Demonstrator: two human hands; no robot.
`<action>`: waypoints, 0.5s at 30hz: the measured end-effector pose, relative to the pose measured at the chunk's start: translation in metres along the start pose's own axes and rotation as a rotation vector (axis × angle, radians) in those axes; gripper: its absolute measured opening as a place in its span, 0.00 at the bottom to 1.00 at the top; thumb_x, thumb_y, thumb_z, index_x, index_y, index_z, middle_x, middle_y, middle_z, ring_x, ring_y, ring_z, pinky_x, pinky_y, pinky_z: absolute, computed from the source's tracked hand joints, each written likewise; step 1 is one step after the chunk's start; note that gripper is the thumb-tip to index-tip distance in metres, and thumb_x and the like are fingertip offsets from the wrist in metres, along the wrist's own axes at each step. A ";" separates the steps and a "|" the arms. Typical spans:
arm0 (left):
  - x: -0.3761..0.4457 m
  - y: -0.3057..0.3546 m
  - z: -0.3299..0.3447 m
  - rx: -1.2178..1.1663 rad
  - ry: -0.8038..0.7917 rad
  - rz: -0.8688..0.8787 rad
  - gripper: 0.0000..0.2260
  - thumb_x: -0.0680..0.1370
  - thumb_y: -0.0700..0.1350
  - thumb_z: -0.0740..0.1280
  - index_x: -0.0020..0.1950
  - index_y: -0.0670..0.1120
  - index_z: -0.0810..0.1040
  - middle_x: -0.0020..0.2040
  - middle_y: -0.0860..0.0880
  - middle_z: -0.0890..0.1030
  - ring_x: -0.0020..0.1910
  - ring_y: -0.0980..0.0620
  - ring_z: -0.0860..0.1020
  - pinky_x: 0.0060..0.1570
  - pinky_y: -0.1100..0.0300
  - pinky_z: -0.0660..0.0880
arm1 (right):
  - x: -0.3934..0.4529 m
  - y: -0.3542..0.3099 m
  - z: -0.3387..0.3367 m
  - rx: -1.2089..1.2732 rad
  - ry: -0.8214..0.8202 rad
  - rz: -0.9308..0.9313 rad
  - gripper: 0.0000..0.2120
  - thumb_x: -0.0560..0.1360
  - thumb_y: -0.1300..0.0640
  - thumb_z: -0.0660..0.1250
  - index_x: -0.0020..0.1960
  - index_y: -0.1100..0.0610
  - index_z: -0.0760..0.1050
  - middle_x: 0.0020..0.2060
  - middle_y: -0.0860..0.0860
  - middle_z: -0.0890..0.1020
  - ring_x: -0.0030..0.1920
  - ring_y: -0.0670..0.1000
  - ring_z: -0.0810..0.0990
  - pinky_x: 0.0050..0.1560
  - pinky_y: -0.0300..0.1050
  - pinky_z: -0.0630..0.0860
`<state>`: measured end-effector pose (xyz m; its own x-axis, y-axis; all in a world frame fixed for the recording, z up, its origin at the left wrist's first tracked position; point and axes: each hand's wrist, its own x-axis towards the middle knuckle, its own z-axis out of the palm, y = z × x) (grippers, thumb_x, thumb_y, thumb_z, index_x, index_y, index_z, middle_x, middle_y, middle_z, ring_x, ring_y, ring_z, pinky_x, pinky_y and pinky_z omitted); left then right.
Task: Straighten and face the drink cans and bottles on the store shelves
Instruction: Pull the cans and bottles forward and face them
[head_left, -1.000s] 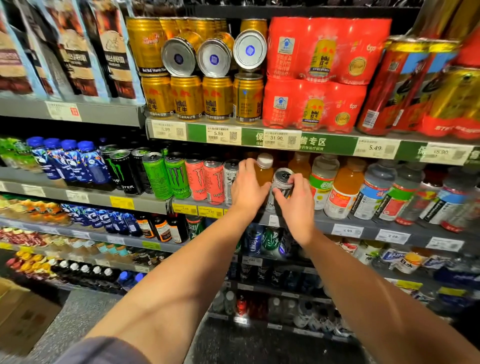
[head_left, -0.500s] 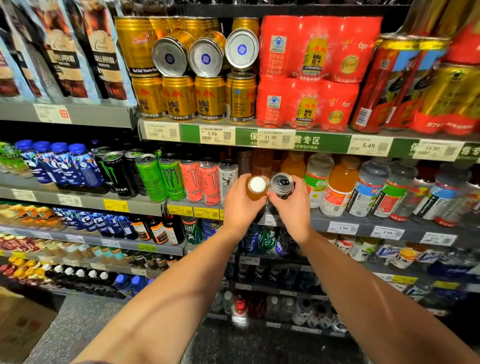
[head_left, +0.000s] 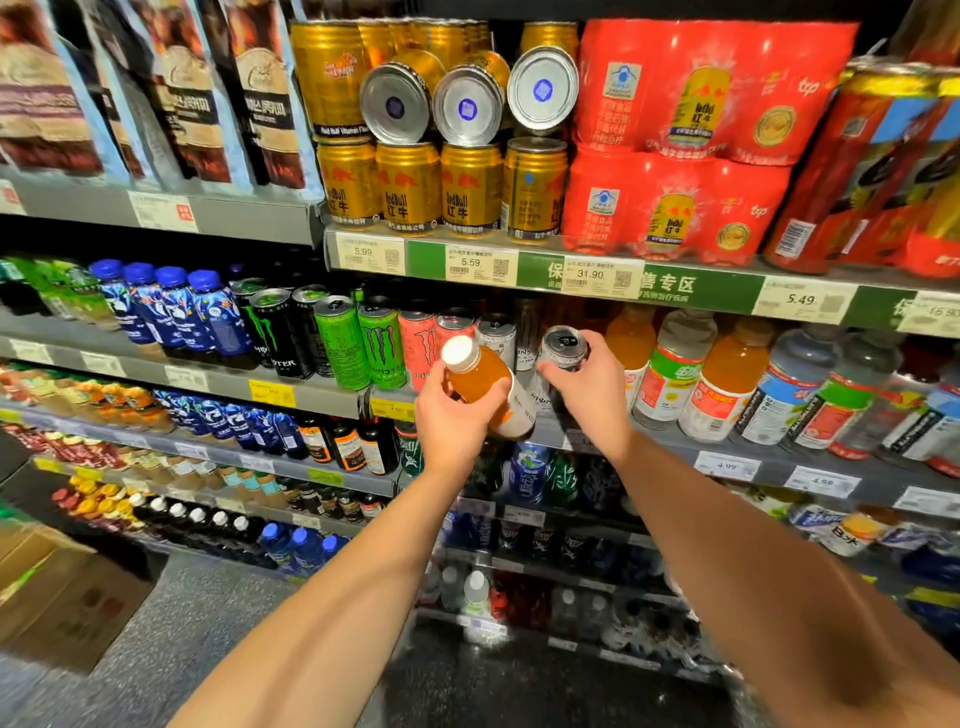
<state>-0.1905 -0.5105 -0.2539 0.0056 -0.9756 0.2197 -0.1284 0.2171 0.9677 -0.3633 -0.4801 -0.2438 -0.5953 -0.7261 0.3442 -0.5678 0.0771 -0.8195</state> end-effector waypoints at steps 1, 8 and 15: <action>0.001 -0.001 -0.004 -0.014 -0.020 0.002 0.24 0.61 0.62 0.76 0.52 0.55 0.77 0.41 0.60 0.83 0.41 0.65 0.81 0.43 0.67 0.76 | 0.004 -0.002 0.004 -0.017 -0.007 0.006 0.22 0.68 0.53 0.76 0.58 0.54 0.74 0.50 0.49 0.82 0.51 0.50 0.81 0.50 0.47 0.77; 0.007 -0.008 -0.023 -0.045 -0.033 -0.028 0.25 0.62 0.56 0.79 0.55 0.51 0.79 0.43 0.62 0.82 0.42 0.71 0.78 0.38 0.78 0.71 | 0.024 -0.007 0.029 -0.140 -0.023 0.061 0.24 0.66 0.45 0.75 0.57 0.56 0.76 0.44 0.46 0.78 0.49 0.51 0.80 0.45 0.43 0.71; 0.009 -0.009 -0.021 -0.036 -0.049 -0.055 0.27 0.62 0.55 0.80 0.57 0.49 0.79 0.44 0.60 0.82 0.43 0.72 0.78 0.38 0.79 0.71 | 0.034 -0.002 0.034 -0.199 -0.066 0.122 0.34 0.67 0.40 0.75 0.64 0.61 0.73 0.54 0.55 0.82 0.55 0.56 0.79 0.50 0.47 0.75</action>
<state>-0.1687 -0.5206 -0.2584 -0.0365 -0.9864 0.1601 -0.0938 0.1629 0.9822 -0.3627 -0.5277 -0.2458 -0.6317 -0.7457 0.2118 -0.5986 0.2956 -0.7445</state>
